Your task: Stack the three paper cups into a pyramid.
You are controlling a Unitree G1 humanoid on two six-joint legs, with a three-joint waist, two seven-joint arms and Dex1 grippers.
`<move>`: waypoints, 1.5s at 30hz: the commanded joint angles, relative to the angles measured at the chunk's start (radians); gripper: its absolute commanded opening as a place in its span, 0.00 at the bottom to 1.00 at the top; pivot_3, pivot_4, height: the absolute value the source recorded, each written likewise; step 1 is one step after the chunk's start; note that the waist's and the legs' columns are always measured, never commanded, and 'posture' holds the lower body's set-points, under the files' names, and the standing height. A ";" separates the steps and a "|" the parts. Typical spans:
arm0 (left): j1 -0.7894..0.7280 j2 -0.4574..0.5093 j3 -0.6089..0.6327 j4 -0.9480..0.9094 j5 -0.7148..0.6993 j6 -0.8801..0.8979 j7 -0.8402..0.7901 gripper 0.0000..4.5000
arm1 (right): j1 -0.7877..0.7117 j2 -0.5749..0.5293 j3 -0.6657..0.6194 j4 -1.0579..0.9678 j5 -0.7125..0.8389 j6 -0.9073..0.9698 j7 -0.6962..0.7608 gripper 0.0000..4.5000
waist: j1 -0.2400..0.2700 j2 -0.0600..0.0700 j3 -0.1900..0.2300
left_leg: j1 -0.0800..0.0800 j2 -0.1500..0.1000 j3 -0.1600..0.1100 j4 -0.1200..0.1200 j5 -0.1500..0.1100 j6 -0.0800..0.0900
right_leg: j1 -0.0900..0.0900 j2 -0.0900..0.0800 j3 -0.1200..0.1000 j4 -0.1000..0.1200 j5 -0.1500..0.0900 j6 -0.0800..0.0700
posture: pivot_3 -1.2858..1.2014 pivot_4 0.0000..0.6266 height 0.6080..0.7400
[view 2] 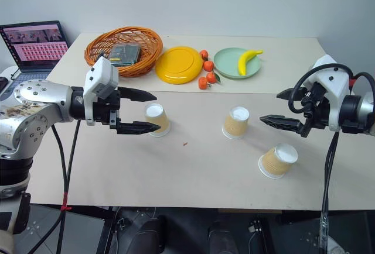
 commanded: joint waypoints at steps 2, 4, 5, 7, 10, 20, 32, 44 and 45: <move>-0.030 -0.026 0.046 -0.002 -0.008 -0.008 0.047 1.00 | -0.018 0.022 -0.025 -0.023 0.022 -0.006 -0.029 0.98 | -0.001 0.000 0.000 | 0.000 0.000 0.000 0.000 0.000 0.000 | 0.000 0.000 0.000 0.000 0.000 0.000 | 0.52 0.24 0.94; -0.046 -0.065 0.066 0.010 -0.025 0.016 0.094 1.00 | -0.015 0.037 -0.035 -0.028 0.032 -0.002 -0.036 0.98 | 0.000 0.000 0.000 | 0.000 0.000 0.000 0.002 0.000 0.000 | 0.000 0.000 0.000 0.001 0.000 0.000 | 0.52 0.24 0.94; -0.051 -0.083 0.073 0.007 -0.040 0.037 0.112 1.00 | -0.012 0.041 -0.047 -0.025 0.039 0.003 -0.037 0.98 | 0.000 0.000 0.000 | 0.000 0.000 0.000 0.003 0.000 0.000 | 0.000 0.000 0.000 0.002 0.000 0.000 | 0.52 0.24 0.94; -0.056 -0.116 0.081 -0.004 -0.060 0.057 0.139 1.00 | 0.019 0.035 -0.074 -0.015 0.039 0.002 -0.036 0.98 | 0.001 0.000 0.000 | 0.000 0.000 0.000 0.003 0.000 0.000 | 0.000 0.000 0.000 0.003 0.000 0.000 | 0.52 0.24 0.94; -0.061 -0.154 0.099 -0.019 -0.106 0.088 0.166 1.00 | 0.116 0.019 -0.150 -0.007 0.026 -0.008 -0.028 0.98 | 0.008 -0.001 0.000 | 0.000 0.000 -0.001 0.004 0.000 0.000 | 0.002 0.000 -0.001 0.003 0.000 0.001 | 0.52 0.24 0.94; -0.116 -0.167 0.033 0.048 -0.111 0.078 0.090 1.00 | 0.362 0.109 -0.465 -0.090 0.119 0.052 -0.036 0.98 | 0.009 -0.001 0.000 | 0.001 -0.001 -0.001 0.008 0.000 0.000 | 0.002 0.000 0.000 0.007 -0.001 0.001 | 0.52 0.24 0.94; -0.173 -0.163 -0.037 0.127 -0.029 0.026 0.022 1.00 | 0.587 0.301 -0.495 -0.133 0.163 -0.001 -0.080 0.98 | -0.003 -0.001 0.000 | 0.001 -0.001 -0.002 0.012 0.000 0.000 | 0.003 0.000 0.001 0.008 -0.002 0.004 | 0.52 0.24 0.94; -0.168 -0.138 -0.015 0.101 -0.016 0.054 0.060 1.00 | 0.547 0.304 -0.369 -0.051 0.144 -0.062 -0.105 0.98 | -0.003 -0.001 0.000 | 0.001 -0.001 -0.002 0.012 0.000 0.000 | 0.003 0.001 0.001 0.008 -0.002 0.004 | 0.52 0.24 0.94; -0.167 -0.134 -0.013 0.100 -0.015 0.055 0.064 1.00 | 0.541 0.307 -0.349 -0.047 0.138 -0.068 -0.111 0.98 | -0.004 -0.001 0.000 | 0.001 -0.001 -0.002 0.012 0.000 0.000 | 0.003 0.000 0.001 0.008 -0.002 0.004 | 0.52 0.24 0.94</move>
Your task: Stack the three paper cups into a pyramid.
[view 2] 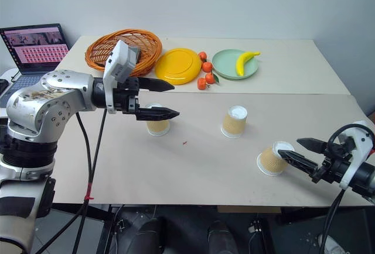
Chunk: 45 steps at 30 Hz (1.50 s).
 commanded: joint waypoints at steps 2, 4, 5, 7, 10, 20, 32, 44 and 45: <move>-0.019 0.025 0.034 -0.028 0.005 0.007 0.015 1.00 | -0.033 0.005 0.055 0.015 -0.017 -0.052 -0.017 0.98 | -0.001 0.000 0.000 | 0.000 0.000 0.000 0.000 0.000 0.000 | 0.000 0.000 0.000 0.000 0.000 0.000 | 0.52 0.24 0.94; -0.020 0.025 0.036 -0.030 0.002 0.009 0.019 1.00 | -0.038 0.003 0.076 0.031 -0.032 -0.068 -0.019 0.98 | 0.000 0.000 0.000 | 0.000 0.000 0.000 0.000 0.000 0.000 | 0.000 0.000 0.000 0.000 0.000 0.000 | 0.52 0.24 0.94; -0.020 0.026 0.037 -0.030 0.001 0.009 0.020 1.00 | -0.040 0.002 0.085 0.037 -0.037 -0.075 -0.020 0.98 | 0.000 0.000 0.000 | 0.000 0.000 0.000 0.000 0.000 0.000 | 0.000 0.000 0.000 0.000 0.000 0.000 | 0.52 0.24 0.94; -0.022 0.026 0.038 -0.029 0.004 0.008 0.023 1.00 | -0.048 0.000 0.097 0.049 -0.042 -0.084 -0.021 0.98 | 0.001 0.000 0.000 | 0.000 0.000 0.000 0.000 0.000 0.000 | 0.000 0.000 0.000 0.000 0.000 0.000 | 0.52 0.24 0.94; -0.024 0.027 0.039 -0.028 0.007 0.007 0.028 1.00 | -0.055 -0.005 0.116 0.063 -0.051 -0.098 -0.021 0.98 | 0.001 0.000 0.000 | 0.000 0.000 0.000 0.000 0.000 0.000 | 0.000 0.000 0.000 0.000 0.000 0.000 | 0.52 0.24 0.94; -0.022 0.035 0.043 -0.042 0.010 0.016 0.035 1.00 | -0.091 -0.003 0.156 0.098 -0.065 -0.113 -0.034 0.81 | 0.000 0.000 0.000 | 0.000 0.000 0.000 0.000 0.000 0.000 | 0.000 0.000 0.000 0.000 0.000 0.000 | 0.52 0.24 0.94; 0.000 0.086 0.061 -0.057 0.008 0.021 0.038 1.00 | -0.193 -0.077 0.217 0.113 -0.106 -0.121 -0.016 0.62 | -0.003 0.000 0.000 | 0.000 0.000 0.000 0.000 0.000 0.000 | 0.000 0.000 0.000 0.000 0.000 0.001 | 0.52 0.24 0.94; 0.171 0.196 0.167 -0.150 -0.020 0.063 0.060 1.00 | -0.590 -0.257 0.435 0.119 -0.131 -0.033 0.058 0.62 | -0.001 0.000 0.001 | -0.001 0.000 0.000 -0.002 0.000 0.000 | -0.002 0.000 0.000 -0.001 0.000 -0.001 | 0.52 0.24 0.94; 0.208 0.212 0.172 -0.153 -0.007 0.052 0.061 1.00 | -0.635 -0.260 0.455 0.125 -0.136 -0.036 0.065 0.62 | -0.004 0.001 0.002 | -0.002 0.000 0.002 -0.002 0.000 0.000 | -0.003 0.000 0.001 -0.001 0.000 -0.001 | 0.52 0.24 0.94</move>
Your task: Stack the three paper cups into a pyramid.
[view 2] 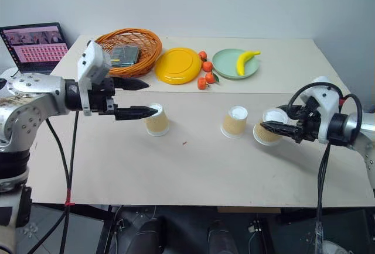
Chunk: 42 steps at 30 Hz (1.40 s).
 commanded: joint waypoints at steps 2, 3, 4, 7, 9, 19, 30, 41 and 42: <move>0.119 0.063 0.056 -0.048 0.024 -0.027 0.009 1.00 | -0.187 -0.050 0.051 -0.008 -0.022 -0.011 0.043 0.62 | -0.002 0.002 0.001 | 0.000 0.000 0.000 0.000 0.000 0.000 | -0.001 0.000 0.000 0.001 0.000 0.000 | 0.52 0.24 0.94; 0.149 0.068 0.069 -0.052 0.025 -0.030 0.016 1.00 | -0.230 -0.052 0.072 0.001 -0.028 -0.015 0.059 0.62 | -0.002 0.001 0.001 | 0.000 0.001 0.000 -0.001 0.000 0.000 | -0.001 0.000 0.000 0.000 0.000 -0.001 | 0.52 0.24 0.94; 0.170 0.069 0.080 -0.056 0.023 -0.029 0.023 1.00 | -0.266 -0.054 0.090 0.012 -0.036 -0.019 0.074 0.62 | -0.002 0.001 0.001 | 0.000 0.001 0.000 -0.001 0.000 0.000 | -0.001 0.000 -0.001 0.000 0.000 -0.001 | 0.52 0.24 0.94; 0.228 0.067 0.111 -0.082 0.013 -0.026 0.047 1.00 | -0.367 -0.068 0.140 0.052 -0.070 -0.042 0.130 0.62 | 0.001 -0.001 0.003 | 0.000 0.001 0.000 -0.001 0.000 0.000 | -0.001 0.000 -0.001 0.000 0.000 -0.001 | 0.52 0.24 0.94; 0.252 0.061 0.128 -0.100 0.001 -0.022 0.061 1.00 | -0.417 -0.072 0.166 0.080 -0.099 -0.067 0.157 0.62 | 0.005 -0.002 0.003 | 0.000 0.001 0.000 0.000 0.000 0.000 | -0.001 0.000 -0.001 0.000 0.000 -0.001 | 0.52 0.24 0.94; 0.308 0.051 0.174 -0.130 -0.001 -0.031 0.131 1.00 | -0.610 0.173 0.293 0.013 -0.001 0.000 0.264 0.62 | -0.020 -0.002 0.003 | 0.000 0.002 0.000 -0.003 0.000 0.000 | -0.004 0.001 0.000 0.002 0.001 -0.003 | 0.52 0.24 0.94; 0.407 0.041 0.309 -0.251 -0.131 0.038 0.171 1.00 | -0.633 0.415 0.438 0.094 -0.086 0.000 0.178 0.62 | -0.008 -0.004 0.004 | -0.001 0.002 0.000 -0.004 0.000 0.000 | -0.005 0.001 -0.001 0.002 0.001 -0.004 | 0.52 0.24 0.94; 0.445 0.161 0.404 -0.323 -0.295 0.094 0.106 1.00 | -0.625 0.577 0.503 0.408 -0.223 -0.118 0.151 0.62 | -0.003 -0.005 0.005 | -0.001 0.003 0.000 -0.005 0.000 0.000 | -0.006 0.002 -0.002 0.002 0.001 -0.005 | 0.52 0.24 0.94; 0.442 0.167 0.406 -0.323 -0.301 0.092 0.112 1.00 | -0.622 0.587 0.510 0.431 -0.237 -0.138 0.153 0.62 | -0.003 -0.005 0.005 | -0.001 0.003 0.000 -0.005 0.000 0.000 | -0.006 0.002 -0.001 0.002 0.001 -0.005 | 0.52 0.24 0.94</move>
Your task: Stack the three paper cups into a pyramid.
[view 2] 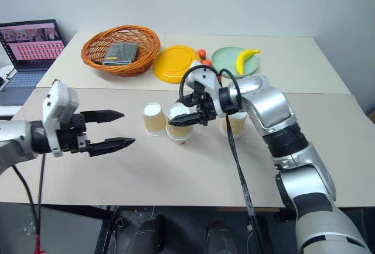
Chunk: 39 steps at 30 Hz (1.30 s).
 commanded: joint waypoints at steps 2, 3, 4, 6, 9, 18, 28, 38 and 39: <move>-0.013 0.030 0.043 -0.020 -0.038 -0.003 0.006 1.00 | -0.008 0.034 -0.002 0.081 -0.057 -0.096 0.006 0.62 | 0.001 0.000 0.000 | 0.000 0.000 0.000 0.000 0.000 0.000 | 0.000 0.000 0.000 0.000 0.000 0.000 | 0.52 0.24 0.94; -0.016 0.030 0.043 -0.021 -0.042 -0.003 0.011 1.00 | -0.004 0.039 -0.001 0.084 -0.062 -0.103 0.010 0.62 | 0.001 0.000 0.000 | 0.000 0.000 0.000 0.000 0.000 0.000 | 0.000 0.000 0.000 0.000 0.000 0.000 | 0.52 0.24 0.94; -0.021 0.030 0.041 -0.023 -0.049 -0.002 0.018 1.00 | 0.003 0.047 0.001 0.089 -0.070 -0.106 0.008 0.62 | 0.002 0.000 0.000 | 0.000 0.000 0.000 -0.001 0.000 0.000 | 0.000 0.000 0.000 0.000 0.000 0.000 | 0.52 0.24 0.94; -0.035 0.030 0.038 -0.026 -0.062 0.000 0.034 1.00 | 0.022 0.054 0.007 0.093 -0.086 -0.112 0.010 0.62 | 0.002 0.000 0.000 | 0.000 0.000 0.000 -0.001 0.000 0.000 | 0.000 0.000 0.000 0.000 0.000 0.000 | 0.52 0.24 0.94; -0.048 0.041 0.039 -0.024 -0.076 0.002 0.045 1.00 | 0.046 0.049 0.011 0.089 -0.108 -0.116 0.014 0.62 | 0.002 -0.001 0.000 | 0.000 0.000 0.000 -0.001 0.000 0.000 | 0.000 0.000 -0.001 0.000 0.000 0.000 | 0.52 0.24 0.94; -0.122 0.073 0.000 0.004 -0.094 -0.006 0.058 1.00 | 0.120 0.026 0.011 0.056 -0.159 -0.117 -0.007 0.62 | 0.003 -0.001 0.000 | 0.000 0.000 0.000 -0.001 0.000 0.000 | 0.000 0.000 0.000 0.000 0.000 0.000 | 0.52 0.24 0.94; -0.208 0.091 -0.054 0.044 -0.088 -0.017 0.034 1.00 | 0.125 0.031 -0.026 0.015 -0.154 -0.113 -0.021 0.99 | -0.002 -0.004 0.000 | 0.001 0.000 0.000 -0.001 0.000 0.000 | 0.000 0.000 0.000 0.000 0.000 0.000 | 0.52 0.24 0.94; -0.258 0.068 -0.130 0.086 -0.038 -0.057 0.012 1.00 | -0.010 -0.067 -0.106 -0.003 -0.137 -0.121 0.020 0.99 | 0.005 -0.005 0.001 | 0.001 0.000 0.000 -0.002 0.000 0.000 | 0.000 0.000 -0.001 -0.001 0.000 0.000 | 0.52 0.24 0.94; -0.264 0.065 -0.139 0.092 -0.033 -0.061 0.009 1.00 | -0.023 -0.077 -0.119 -0.009 -0.129 -0.110 0.022 0.99 | 0.005 -0.005 0.002 | 0.000 0.000 0.000 -0.002 0.000 0.000 | 0.000 0.000 -0.001 -0.001 0.000 0.000 | 0.52 0.24 0.94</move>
